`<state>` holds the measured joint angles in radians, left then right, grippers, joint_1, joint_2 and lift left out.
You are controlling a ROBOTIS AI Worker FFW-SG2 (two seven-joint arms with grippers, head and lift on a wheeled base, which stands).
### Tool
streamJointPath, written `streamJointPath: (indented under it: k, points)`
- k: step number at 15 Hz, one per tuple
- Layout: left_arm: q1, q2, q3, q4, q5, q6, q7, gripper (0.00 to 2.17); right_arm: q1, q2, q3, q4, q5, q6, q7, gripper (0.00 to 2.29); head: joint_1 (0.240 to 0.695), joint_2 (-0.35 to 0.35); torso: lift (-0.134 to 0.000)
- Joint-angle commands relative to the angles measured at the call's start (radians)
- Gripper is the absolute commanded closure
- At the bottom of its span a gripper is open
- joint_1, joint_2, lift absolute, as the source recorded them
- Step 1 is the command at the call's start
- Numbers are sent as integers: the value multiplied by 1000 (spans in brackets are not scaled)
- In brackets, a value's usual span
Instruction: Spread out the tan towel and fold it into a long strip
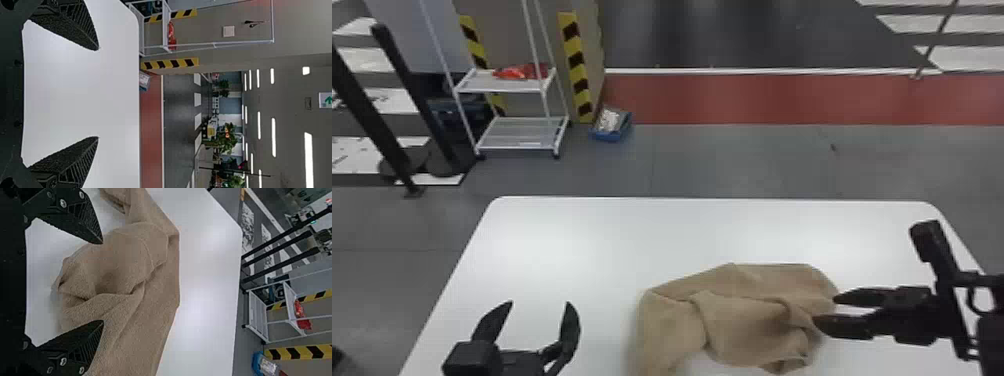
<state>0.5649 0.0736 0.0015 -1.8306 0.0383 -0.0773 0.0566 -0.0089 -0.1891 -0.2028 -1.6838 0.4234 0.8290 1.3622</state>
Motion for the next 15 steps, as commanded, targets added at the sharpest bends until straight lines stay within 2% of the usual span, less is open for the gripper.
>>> streamJointPath:
  k: [1, 3, 5, 9, 13, 15]
  points:
    - [-3, 0, 0, 5, 0, 0, 0, 70, 23, -4, 34, 3, 84, -96, 5, 194, 695, 5, 0]
    - [-3, 0, 0, 5, 0, 0, 0, 70, 46, -6, 86, 7, 170, -173, 5, 194, 695, 2, 0]
    - [-3, 0, 0, 7, 0, 0, 0, 70, 61, -15, 157, 10, 250, -185, 5, 194, 695, 11, 0]
    - [-5, 0, 0, 10, 0, 0, 0, 70, 64, -15, 243, 24, 319, -185, 5, 198, 695, 36, 0]
    - [-5, 0, 0, 14, 2, 0, 0, 70, 58, -21, 250, 44, 351, -201, 5, 292, 695, 56, 0]
    - [-10, 0, 0, 21, 0, 0, 0, 70, 50, -21, 243, 64, 356, -228, 5, 475, 695, 49, 0]
